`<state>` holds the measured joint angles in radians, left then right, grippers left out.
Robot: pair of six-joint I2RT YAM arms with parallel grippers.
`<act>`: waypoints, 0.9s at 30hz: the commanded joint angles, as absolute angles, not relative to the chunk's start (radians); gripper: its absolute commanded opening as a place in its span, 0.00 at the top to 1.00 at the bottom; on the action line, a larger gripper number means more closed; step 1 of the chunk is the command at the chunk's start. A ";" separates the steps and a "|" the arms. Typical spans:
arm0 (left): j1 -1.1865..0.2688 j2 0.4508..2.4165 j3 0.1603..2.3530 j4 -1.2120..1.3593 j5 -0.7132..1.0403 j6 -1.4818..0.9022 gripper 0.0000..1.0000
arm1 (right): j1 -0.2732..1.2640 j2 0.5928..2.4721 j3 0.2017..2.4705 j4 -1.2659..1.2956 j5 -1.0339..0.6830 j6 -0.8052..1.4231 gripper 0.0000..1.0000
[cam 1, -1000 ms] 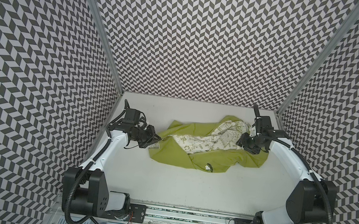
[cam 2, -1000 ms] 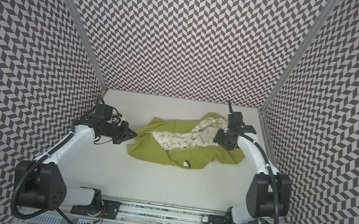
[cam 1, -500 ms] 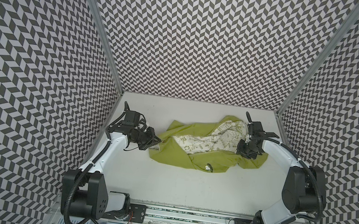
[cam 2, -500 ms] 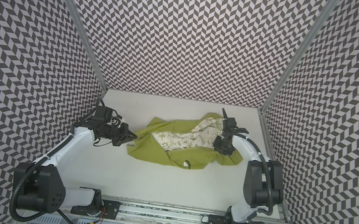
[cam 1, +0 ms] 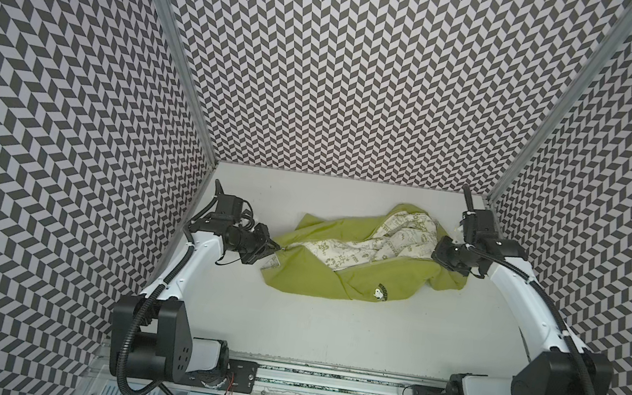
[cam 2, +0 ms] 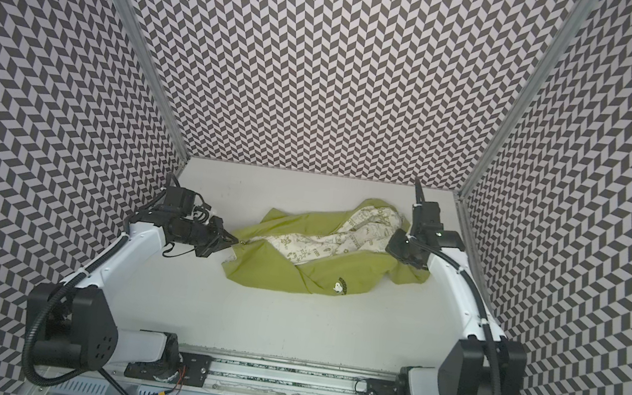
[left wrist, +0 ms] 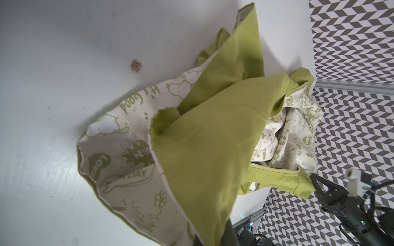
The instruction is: Zip up the jacket
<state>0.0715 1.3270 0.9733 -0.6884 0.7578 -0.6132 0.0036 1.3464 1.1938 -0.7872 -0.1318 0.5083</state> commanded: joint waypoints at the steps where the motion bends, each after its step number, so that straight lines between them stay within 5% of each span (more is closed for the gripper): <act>1: 0.101 1.328 1.007 -0.720 0.746 -0.571 1.00 | -0.075 1.281 1.195 -0.798 -0.142 0.520 1.00; 18: 0.141 1.282 0.990 -0.791 0.758 -0.517 1.00 | -0.301 1.469 1.159 -0.786 -0.196 0.515 0.99; 20: 0.141 1.263 0.978 -0.793 0.763 -0.522 1.00 | -0.301 1.467 1.160 -0.780 -0.190 0.520 0.93; 27: 0.142 1.205 0.948 -0.826 0.772 -0.520 1.00 | -0.275 1.370 1.205 -0.743 -0.180 0.564 0.49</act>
